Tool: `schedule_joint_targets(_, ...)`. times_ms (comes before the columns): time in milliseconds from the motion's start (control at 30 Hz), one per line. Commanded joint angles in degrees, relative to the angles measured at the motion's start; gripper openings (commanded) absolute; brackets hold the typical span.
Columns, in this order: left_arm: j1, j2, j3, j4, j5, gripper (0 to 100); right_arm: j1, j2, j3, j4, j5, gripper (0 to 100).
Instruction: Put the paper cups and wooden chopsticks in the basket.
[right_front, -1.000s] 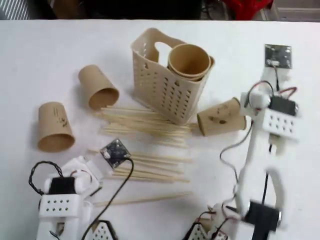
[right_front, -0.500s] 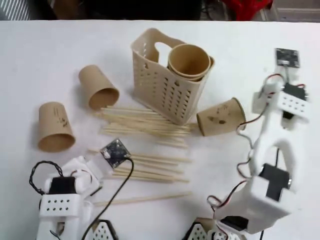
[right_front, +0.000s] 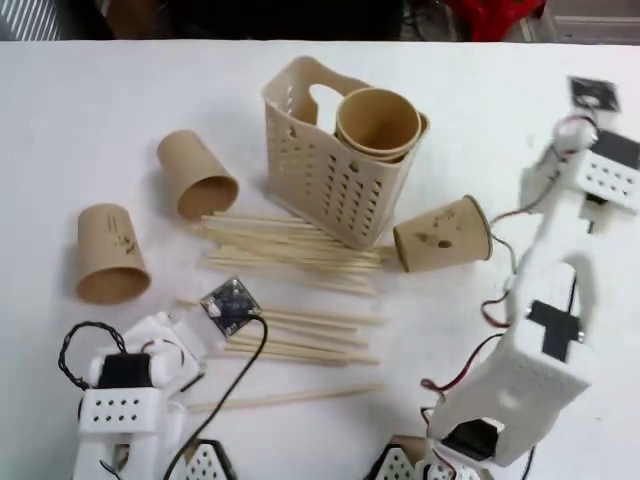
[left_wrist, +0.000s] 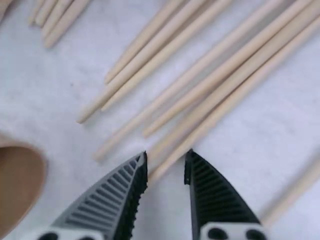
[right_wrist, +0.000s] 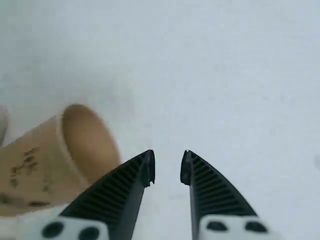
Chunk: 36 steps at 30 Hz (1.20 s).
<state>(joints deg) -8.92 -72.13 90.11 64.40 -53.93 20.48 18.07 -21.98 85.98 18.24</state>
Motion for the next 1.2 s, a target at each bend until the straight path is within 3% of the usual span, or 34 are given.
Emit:
schedule_joint_targets(0, -1.01, 0.48, 0.18, -1.14, 0.62, 15, -5.49, -8.22, -5.27, 6.73, 0.26, 10.5)
schedule_joint_targets(200, -1.01, 0.48, 0.18, -1.14, 0.62, 15, -12.88, -11.82, -2.90, 9.01, 0.88, 10.8)
schedule_joint_targets(367, -1.19, 0.48, 0.18, -1.14, 0.62, 15, -14.55, -9.10, 4.92, 0.57, 3.78, 10.7)
schedule_joint_targets(1000, -1.01, 0.48, 0.18, -1.14, 0.62, 15, 4.35, 8.22, 7.21, -18.77, 8.09, 10.8)
schedule_joint_targets(1167, -1.01, 0.48, 0.18, -1.14, 0.62, 15, 8.57, 6.99, 3.69, -17.71, 7.65, 10.9)
